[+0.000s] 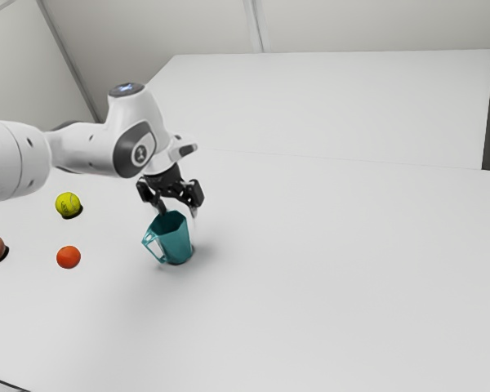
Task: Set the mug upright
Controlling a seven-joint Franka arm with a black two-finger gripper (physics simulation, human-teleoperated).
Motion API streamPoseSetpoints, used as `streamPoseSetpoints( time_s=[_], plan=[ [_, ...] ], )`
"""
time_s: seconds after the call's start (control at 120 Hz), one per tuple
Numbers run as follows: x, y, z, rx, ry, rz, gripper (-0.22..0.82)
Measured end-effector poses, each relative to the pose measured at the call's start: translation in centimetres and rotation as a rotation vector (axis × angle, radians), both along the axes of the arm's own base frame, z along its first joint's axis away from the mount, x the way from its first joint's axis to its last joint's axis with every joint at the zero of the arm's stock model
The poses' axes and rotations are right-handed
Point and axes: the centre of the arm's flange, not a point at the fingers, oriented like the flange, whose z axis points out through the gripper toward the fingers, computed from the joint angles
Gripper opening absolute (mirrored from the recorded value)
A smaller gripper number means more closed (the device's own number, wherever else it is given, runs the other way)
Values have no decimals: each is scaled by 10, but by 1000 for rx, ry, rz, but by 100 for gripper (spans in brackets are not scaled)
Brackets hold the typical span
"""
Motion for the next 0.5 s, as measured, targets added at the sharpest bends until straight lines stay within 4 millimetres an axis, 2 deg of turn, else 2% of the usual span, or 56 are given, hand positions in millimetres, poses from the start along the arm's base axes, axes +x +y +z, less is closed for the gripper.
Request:
streamPoseSetpoints(
  time_s=[0.2,0.333,0.5],
  plan=[
    [7,0,47,1,-44,-5,57],
    [15,-2,112,27,-98,-37,58],
    [7,1,183,61,-130,-63,60]
  ],
)
